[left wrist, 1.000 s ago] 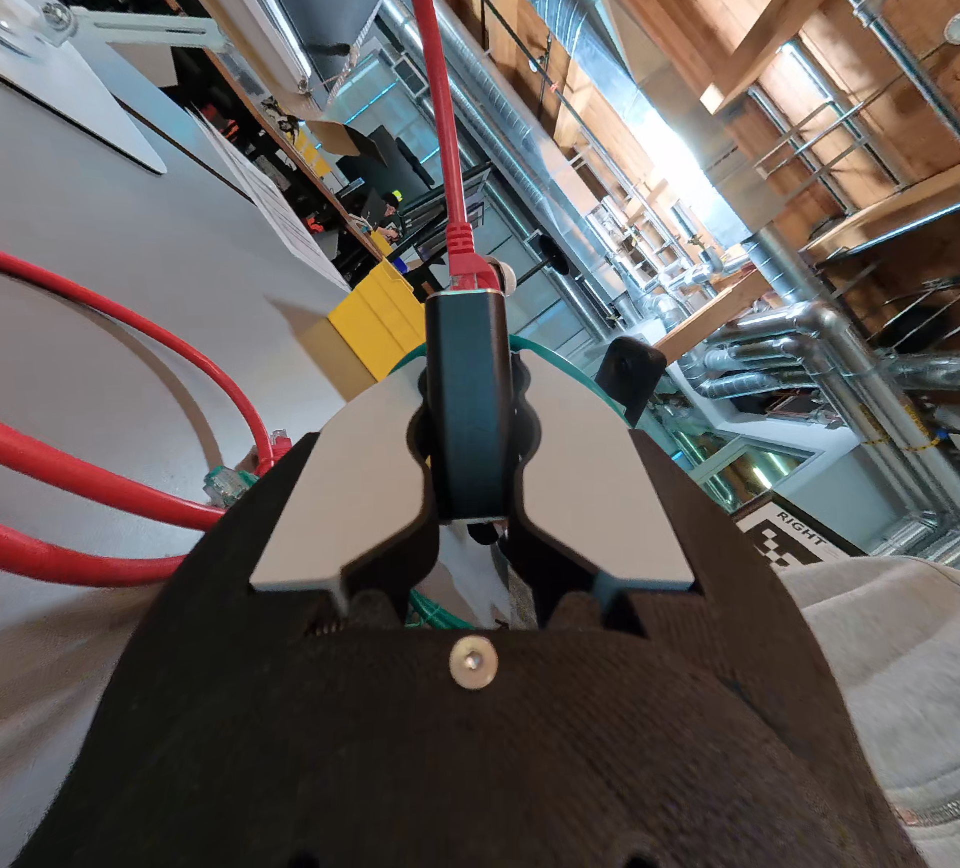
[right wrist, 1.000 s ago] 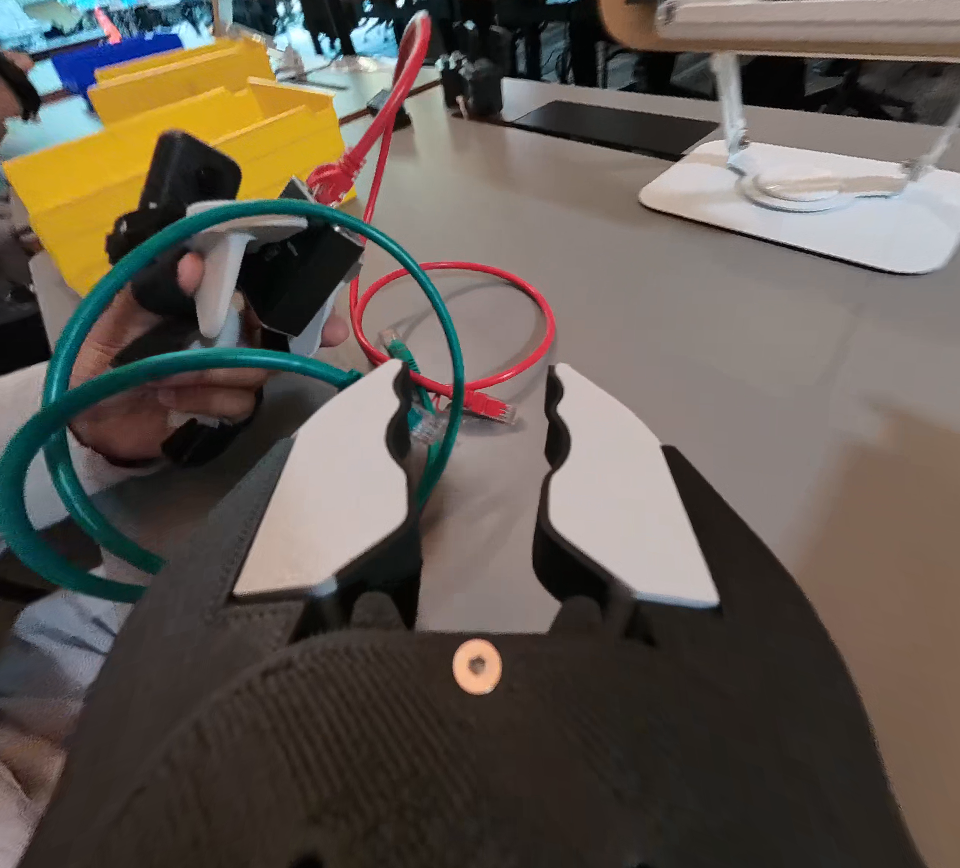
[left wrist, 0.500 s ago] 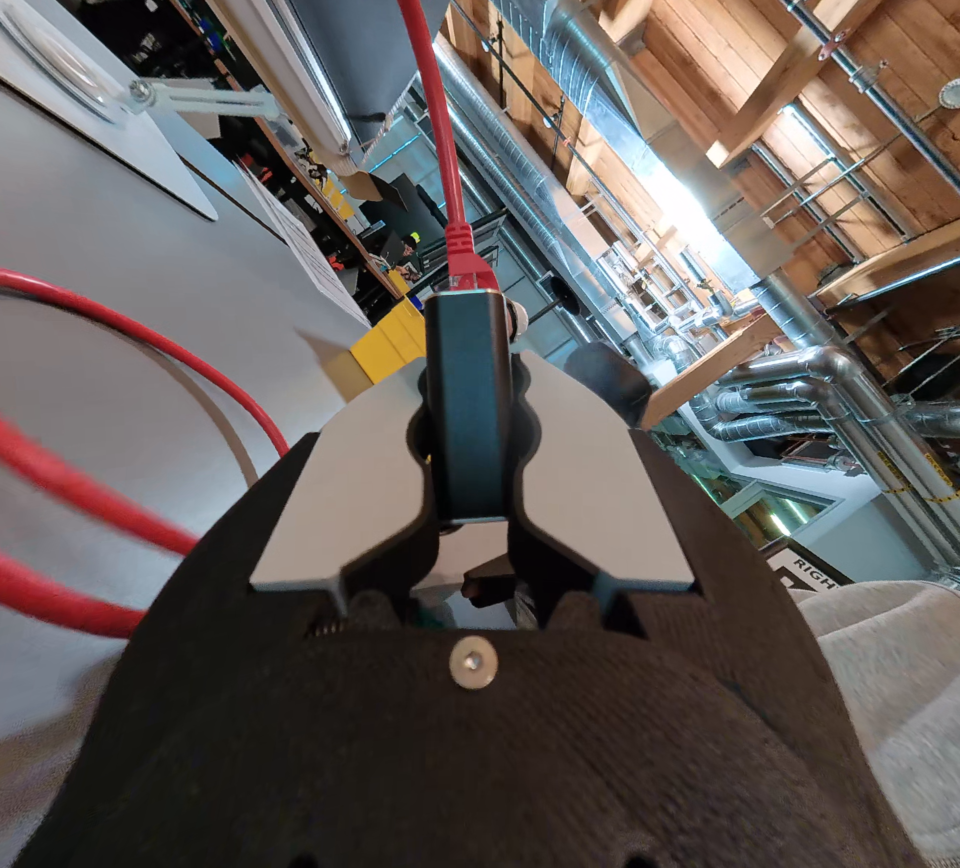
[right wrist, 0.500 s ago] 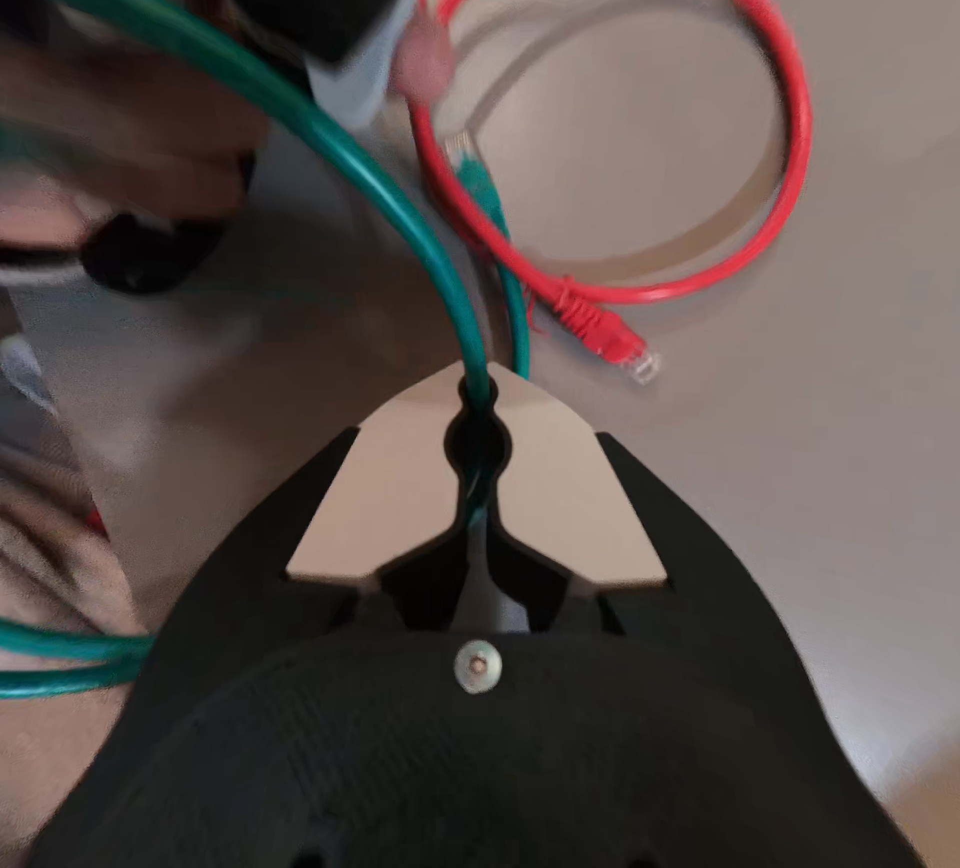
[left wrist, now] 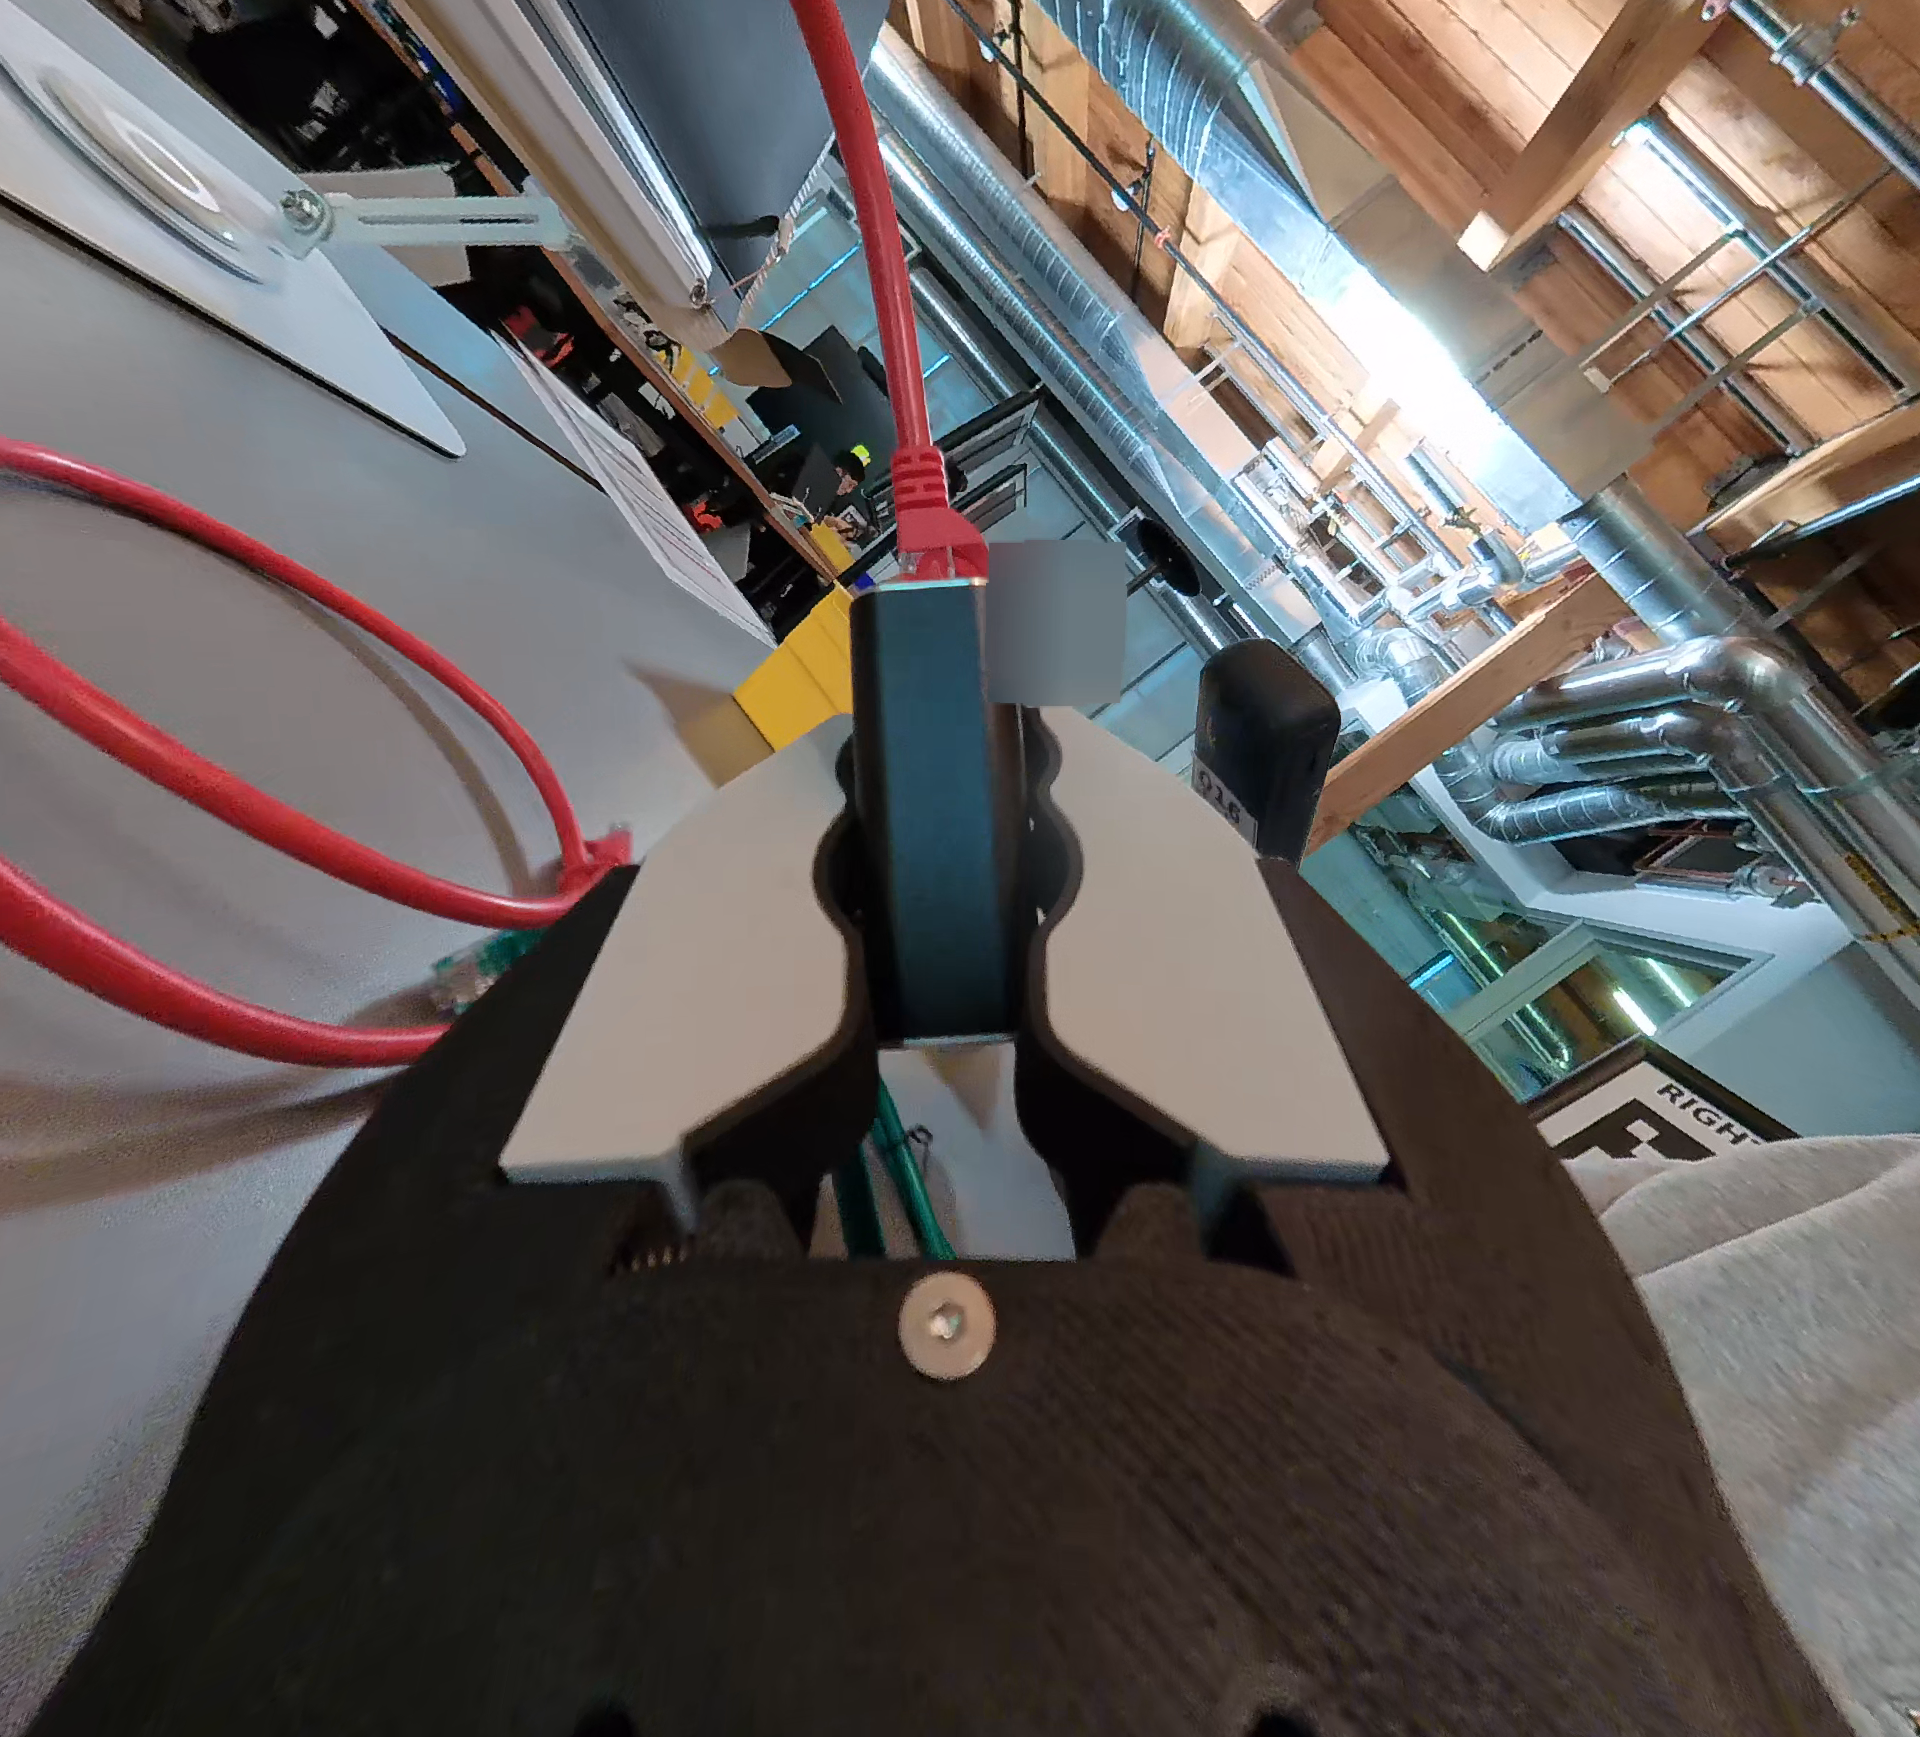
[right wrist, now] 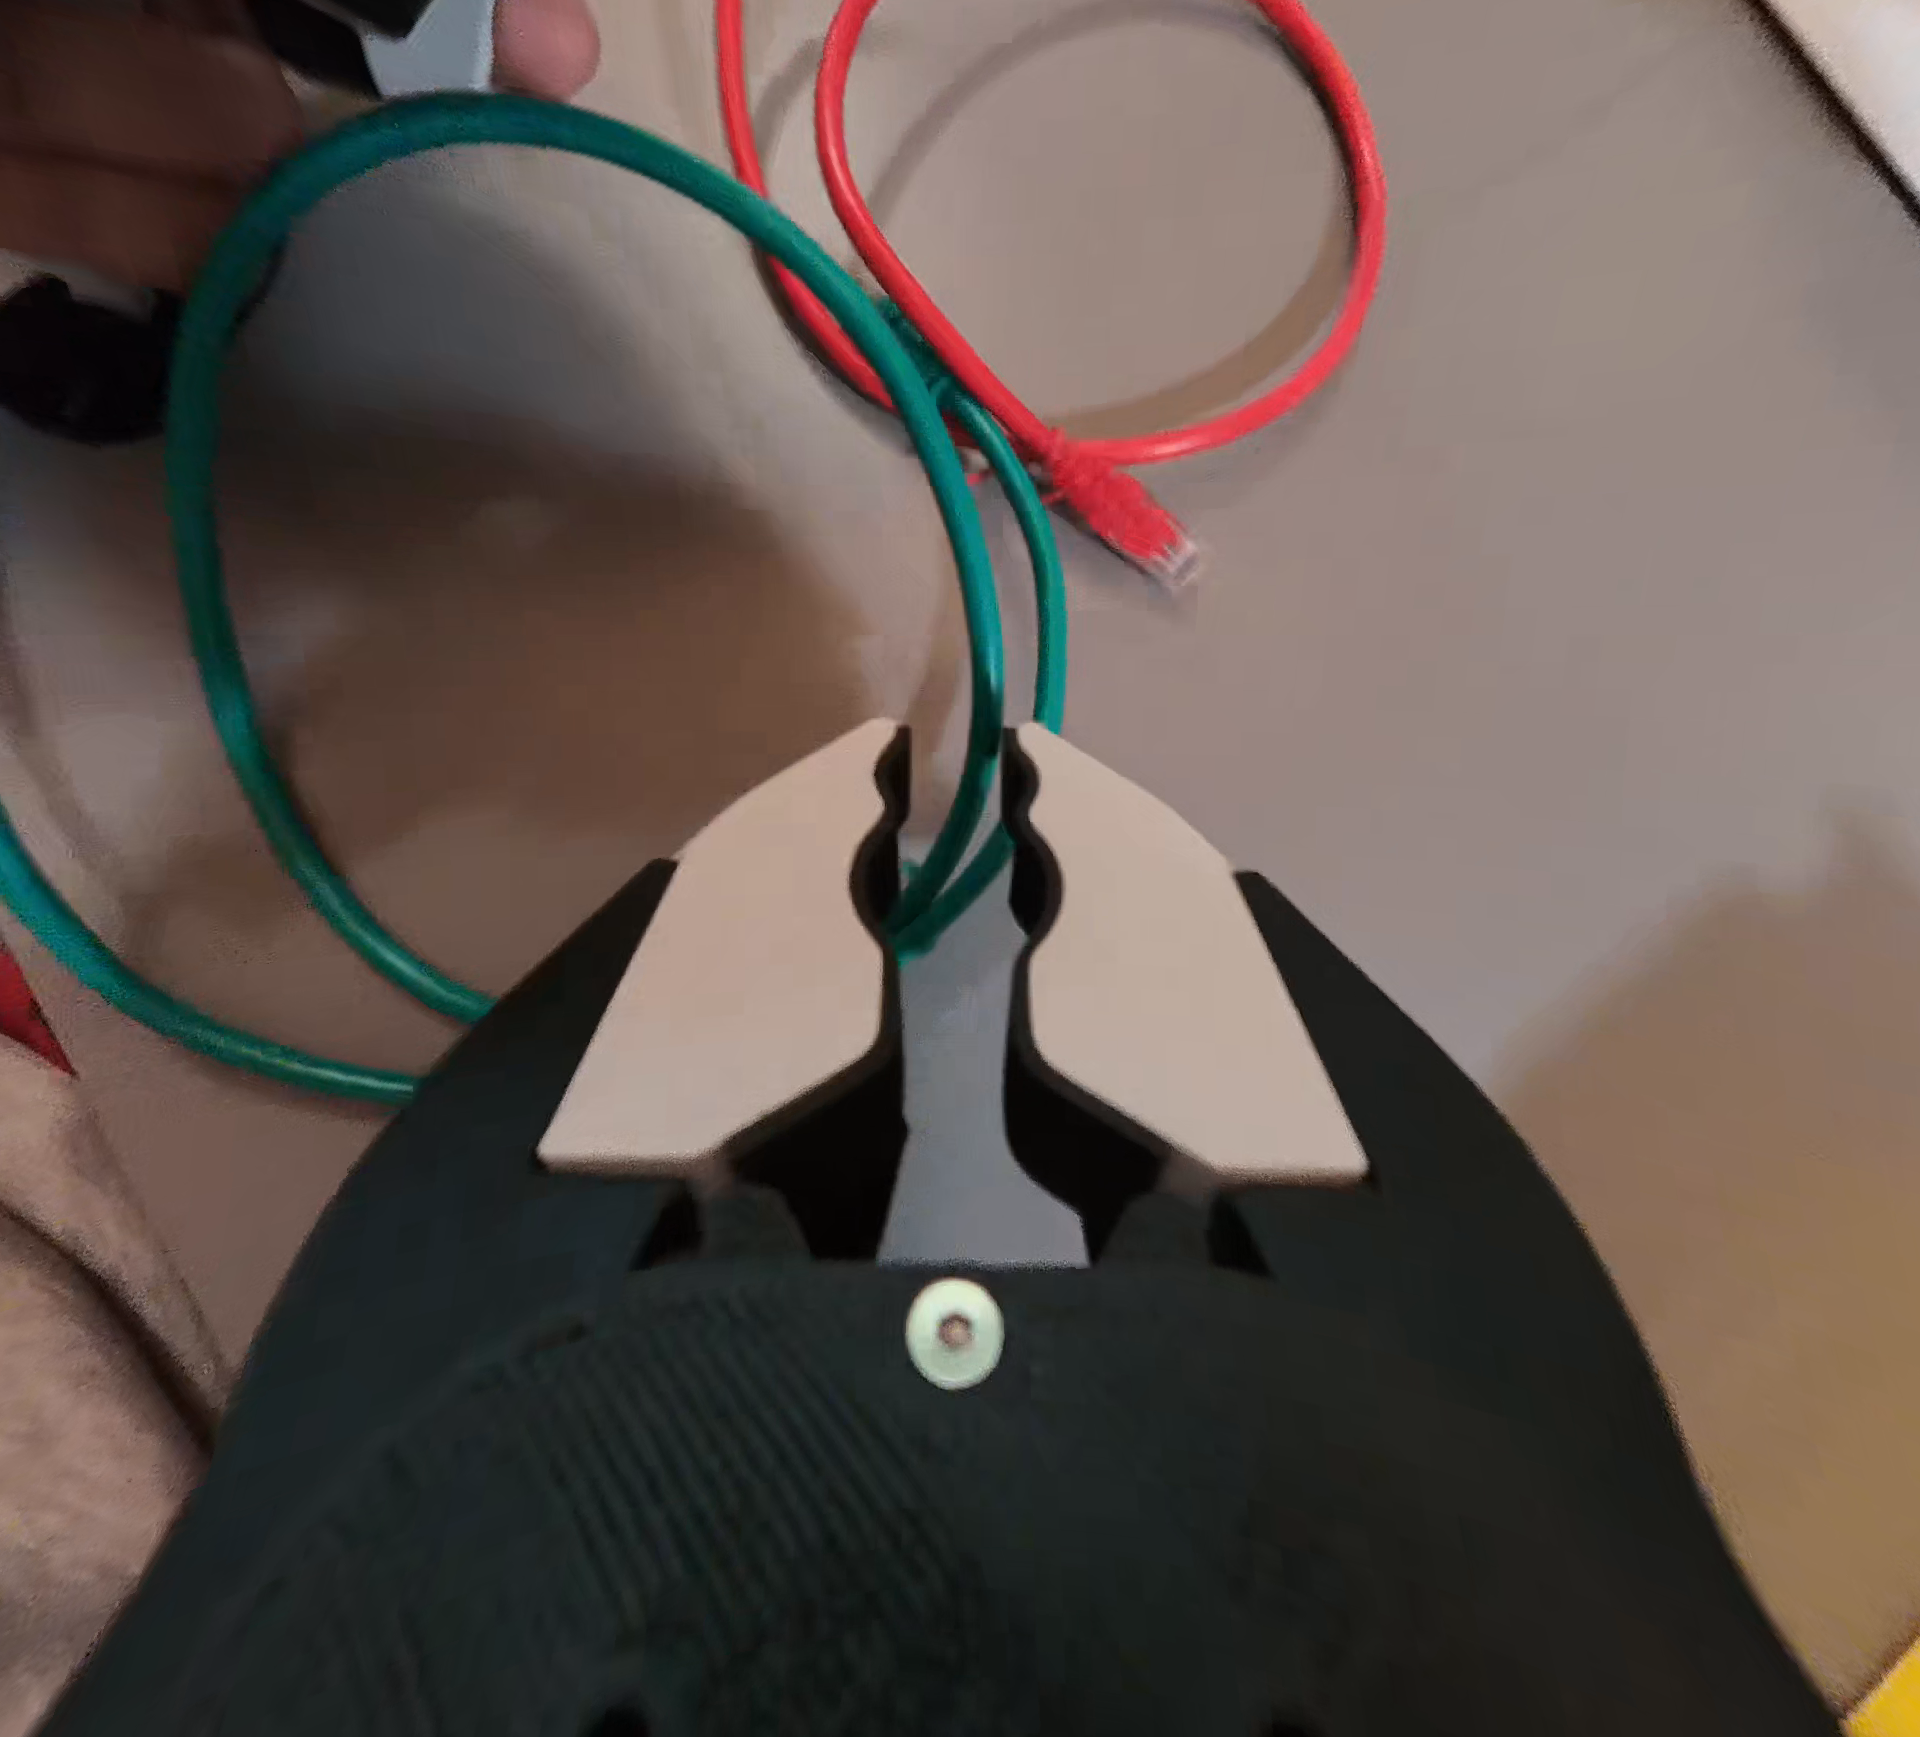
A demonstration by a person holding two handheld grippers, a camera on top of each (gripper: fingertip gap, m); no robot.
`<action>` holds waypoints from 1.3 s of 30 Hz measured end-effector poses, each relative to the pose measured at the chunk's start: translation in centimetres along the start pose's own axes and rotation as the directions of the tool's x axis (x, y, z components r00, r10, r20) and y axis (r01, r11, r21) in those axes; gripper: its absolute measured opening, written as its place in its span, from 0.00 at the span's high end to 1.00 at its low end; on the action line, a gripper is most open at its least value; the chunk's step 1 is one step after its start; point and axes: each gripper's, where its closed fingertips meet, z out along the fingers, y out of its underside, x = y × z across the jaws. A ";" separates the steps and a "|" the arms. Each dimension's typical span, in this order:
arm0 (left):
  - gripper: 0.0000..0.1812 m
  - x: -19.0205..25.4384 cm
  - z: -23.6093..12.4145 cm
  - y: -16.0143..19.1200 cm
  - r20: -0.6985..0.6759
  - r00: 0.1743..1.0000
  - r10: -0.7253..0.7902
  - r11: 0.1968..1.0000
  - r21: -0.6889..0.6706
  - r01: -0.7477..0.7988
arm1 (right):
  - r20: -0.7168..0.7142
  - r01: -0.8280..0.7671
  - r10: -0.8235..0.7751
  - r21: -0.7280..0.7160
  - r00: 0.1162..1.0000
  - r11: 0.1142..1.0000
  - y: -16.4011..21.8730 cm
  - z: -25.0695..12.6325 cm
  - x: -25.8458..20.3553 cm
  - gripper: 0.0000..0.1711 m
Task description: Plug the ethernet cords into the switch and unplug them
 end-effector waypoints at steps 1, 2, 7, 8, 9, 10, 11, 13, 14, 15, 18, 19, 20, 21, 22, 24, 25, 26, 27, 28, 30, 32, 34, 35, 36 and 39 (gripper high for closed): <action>0.86 0.0 0.0 0.0 0.001 1.000 0.002 1.000 0.002 -0.002 | -0.008 -0.010 0.010 0.014 1.000 1.000 -0.1 -0.1 0.3 0.89; 0.86 0.0 0.0 -0.1 0.000 1.000 -0.001 1.000 0.007 0.001 | -0.020 -0.019 0.019 0.024 1.000 1.000 -0.1 -0.1 0.6 0.87; 0.86 0.0 -0.1 -0.3 -0.024 0.999 -0.044 0.999 0.021 0.044 | -0.153 0.025 -0.021 0.026 0.988 0.999 0.1 1.4 2.3 0.76; 0.86 0.0 0.0 -0.1 -0.028 0.998 -0.053 0.999 0.013 0.053 | -0.189 0.056 -0.052 0.018 0.981 0.998 0.0 1.8 2.7 0.74; 0.86 0.1 0.1 0.3 -0.034 0.997 -0.062 0.998 -0.005 0.062 | -0.216 0.083 -0.079 0.009 0.973 0.997 -0.1 2.1 3.0 0.74; 0.85 0.2 0.3 0.6 -0.046 0.996 -0.071 0.997 -0.025 0.070 | -0.228 0.099 -0.097 -0.005 0.969 0.995 -0.1 2.5 3.2 0.74; 0.85 0.4 0.5 1.0 -0.057 0.995 -0.077 0.996 -0.046 0.075 | -0.219 0.099 -0.101 -0.020 0.971 0.995 0.0 2.8 3.1 0.76; 0.85 0.6 0.8 1.6 -0.057 0.997 -0.060 0.995 -0.080 0.056 | -0.146 0.063 -0.065 -0.020 0.987 0.998 0.2 3.1 2.4 0.85; 0.85 0.6 0.9 1.7 -0.050 0.998 -0.045 0.995 -0.089 0.041 | -0.108 0.039 -0.039 0.000 0.993 0.999 0.1 3.1 2.1 0.90; 0.85 0.5 0.8 1.6 -0.042 0.999 -0.032 0.995 -0.091 0.028 | -0.077 0.029 -0.027 0.016 0.997 0.999 0.1 2.8 1.9 0.91; 0.86 -0.3 0.1 0.4 0.003 1.000 -0.019 0.999 -0.028 0.019 | 0.044 0.077 -0.079 0.043 0.996 0.996 0.5 1.8 0.7 0.92; 0.86 -0.7 -0.2 -0.2 0.021 0.999 -0.027 1.000 0.002 0.027 | 0.082 0.101 -0.105 0.052 0.991 0.994 0.7 1.3 0.2 0.92; 0.85 -1.1 -0.5 -0.7 0.032 0.999 -0.041 0.999 0.031 0.040 | 0.121 0.125 -0.131 0.057 0.984 0.991 0.9 0.9 -0.4 0.92; 0.86 -1.3 -0.8 -1.2 0.035 0.998 -0.059 0.997 0.056 0.057 | 0.156 0.149 -0.157 0.064 0.975 0.987 1.2 0.4 -0.9 0.92; 0.86 -1.4 -1.0 -1.5 0.031 0.997 -0.075 0.995 0.073 0.073 | 0.188 0.174 -0.187 0.084 0.964 0.981 1.3 0.0 -1.4 0.92; 0.86 -1.7 -1.2 -1.8 0.033 0.996 -0.087 0.993 0.087 0.084 | 0.234 0.193 -0.220 0.131 0.947 0.972 1.2 -0.9 -2.2 0.92; 0.86 -1.7 -1.3 -1.8 0.037 0.996 -0.083 0.993 0.087 0.080 | 0.242 0.185 -0.216 0.146 0.946 0.972 1.0 -1.2 -2.2 0.92; 0.86 -1.6 -1.2 -1.8 0.036 0.996 -0.076 0.994 0.085 0.073 | 0.241 0.172 -0.209 0.164 0.948 0.971 0.8 -1.5 -1.9 0.92; 0.86 -1.4 -1.1 -1.7 0.030 0.997 -0.069 0.995 0.076 0.067 | 0.233 0.150 -0.194 0.192 0.953 0.970 0.3 -1.8 -1.6 0.92; 0.86 -1.2 -1.0 -1.5 0.016 0.998 -0.063 0.996 0.061 0.062 | 0.225 0.108 -0.160 0.224 0.961 0.968 -0.3 -2.0 -1.2 0.92; 0.86 -0.5 -0.5 -0.8 -0.026 0.997 -0.076 0.997 0.014 0.076 | 0.247 -0.013 -0.060 0.284 0.967 0.959 -1.5 -2.5 -0.7 0.92; 0.86 -0.3 0.0 0.1 -0.040 0.996 -0.084 0.996 -0.017 0.084 | 0.276 -0.104 0.006 0.340 0.961 0.935 -2.5 -2.9 -0.4 0.92; 0.86 -0.2 0.3 0.4 -0.049 0.994 -0.093 0.995 -0.023 0.092 | 0.330 -0.160 0.028 0.381 0.944 0.911 -3.2 -3.5 -0.7 0.92; 0.86 -0.1 0.3 0.3 -0.061 0.993 -0.105 0.994 -0.020 0.104 | 0.366 -0.189 0.032 0.403 0.930 0.896 -3.6 -4.0 -0.9 0.92; 0.86 -0.1 0.1 0.1 -0.069 0.991 -0.116 0.993 -0.007 0.116 | 0.403 -0.222 0.037 0.424 0.914 0.878 -3.9 -4.5 -1.1 0.92; 0.86 0.1 -0.3 -0.6 -0.096 0.986 -0.134 0.990 0.023 0.137 | 0.478 -0.362 0.106 0.483 0.872 0.798 -5.1 -5.9 -0.1 0.93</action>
